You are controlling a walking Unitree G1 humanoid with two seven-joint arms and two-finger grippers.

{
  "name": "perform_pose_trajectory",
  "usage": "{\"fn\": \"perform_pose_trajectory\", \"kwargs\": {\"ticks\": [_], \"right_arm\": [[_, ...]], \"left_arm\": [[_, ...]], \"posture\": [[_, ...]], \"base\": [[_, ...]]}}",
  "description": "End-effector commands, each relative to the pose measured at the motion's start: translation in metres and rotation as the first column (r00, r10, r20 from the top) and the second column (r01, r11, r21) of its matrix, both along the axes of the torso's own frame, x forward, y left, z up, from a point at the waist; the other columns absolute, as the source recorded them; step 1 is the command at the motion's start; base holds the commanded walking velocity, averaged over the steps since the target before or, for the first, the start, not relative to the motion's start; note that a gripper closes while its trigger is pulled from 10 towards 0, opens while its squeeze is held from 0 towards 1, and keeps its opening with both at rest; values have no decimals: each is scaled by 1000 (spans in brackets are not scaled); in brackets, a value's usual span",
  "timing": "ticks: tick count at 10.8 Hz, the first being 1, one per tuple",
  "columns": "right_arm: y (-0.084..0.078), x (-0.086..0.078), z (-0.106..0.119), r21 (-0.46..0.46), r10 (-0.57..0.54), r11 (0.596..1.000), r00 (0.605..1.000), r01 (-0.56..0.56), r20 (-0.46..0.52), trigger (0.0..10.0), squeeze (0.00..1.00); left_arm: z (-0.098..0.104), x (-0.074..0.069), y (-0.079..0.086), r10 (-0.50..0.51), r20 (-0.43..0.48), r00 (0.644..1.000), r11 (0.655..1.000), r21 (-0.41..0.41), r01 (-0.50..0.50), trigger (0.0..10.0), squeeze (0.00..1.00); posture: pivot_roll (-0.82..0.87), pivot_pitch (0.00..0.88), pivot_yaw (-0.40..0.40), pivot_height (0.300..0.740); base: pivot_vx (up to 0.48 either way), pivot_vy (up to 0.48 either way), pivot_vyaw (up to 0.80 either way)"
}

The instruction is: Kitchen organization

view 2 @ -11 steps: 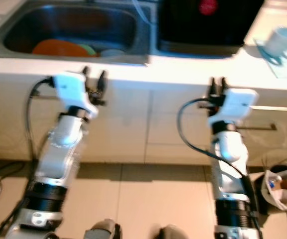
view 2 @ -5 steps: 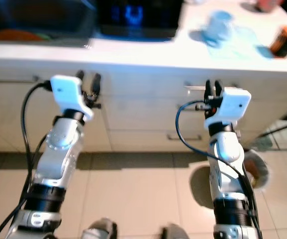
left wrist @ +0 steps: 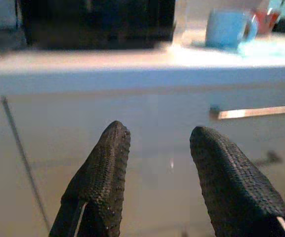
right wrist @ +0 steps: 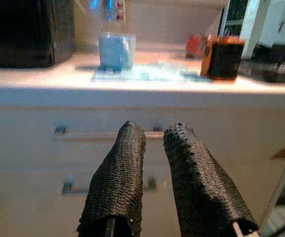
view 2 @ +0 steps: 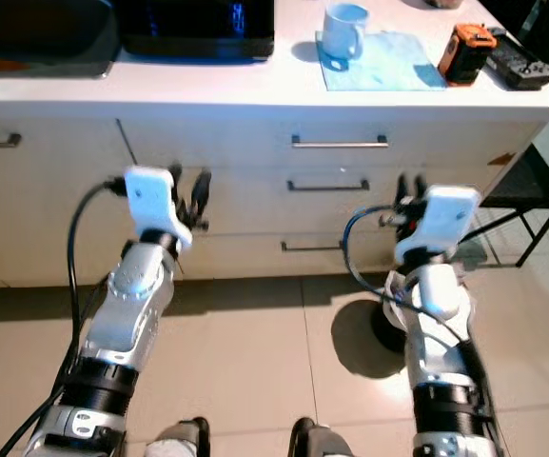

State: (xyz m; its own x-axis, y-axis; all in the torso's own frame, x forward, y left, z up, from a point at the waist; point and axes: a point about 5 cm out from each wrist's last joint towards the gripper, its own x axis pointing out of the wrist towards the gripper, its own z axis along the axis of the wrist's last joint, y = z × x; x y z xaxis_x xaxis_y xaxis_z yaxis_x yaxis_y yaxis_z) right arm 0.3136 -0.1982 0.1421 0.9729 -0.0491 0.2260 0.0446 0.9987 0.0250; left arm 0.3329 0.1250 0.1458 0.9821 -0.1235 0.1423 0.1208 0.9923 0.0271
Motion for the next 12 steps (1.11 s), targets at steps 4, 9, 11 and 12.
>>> {"fn": "perform_pose_trajectory", "kwargs": {"ticks": [4,9,11,12], "right_arm": [[-7,-18,-85,-13,29,999,946,-35,-322,10000,0],[-10,-77,-177,27,47,999,717,-38,-695,10000,0],[-12,-99,-196,58,36,998,635,14,-771,10000,0],[-12,-108,-202,53,26,998,608,26,-793,10000,0]], "left_arm": [[-97,-24,24,25,-351,936,998,69,-1,10000,0],[-189,-91,48,112,-709,697,994,92,-67,10000,0],[-203,-111,53,123,-759,640,992,106,-65,10000,0],[-209,-118,55,139,-778,613,990,114,-79,10000,0]], "posture": [[154,172,-26,740],[155,173,-26,740],[157,167,-26,740],[158,163,-22,740]], "base": [[0,0,0],[0,0,0],[0,0,0],[0,0,0]]}}
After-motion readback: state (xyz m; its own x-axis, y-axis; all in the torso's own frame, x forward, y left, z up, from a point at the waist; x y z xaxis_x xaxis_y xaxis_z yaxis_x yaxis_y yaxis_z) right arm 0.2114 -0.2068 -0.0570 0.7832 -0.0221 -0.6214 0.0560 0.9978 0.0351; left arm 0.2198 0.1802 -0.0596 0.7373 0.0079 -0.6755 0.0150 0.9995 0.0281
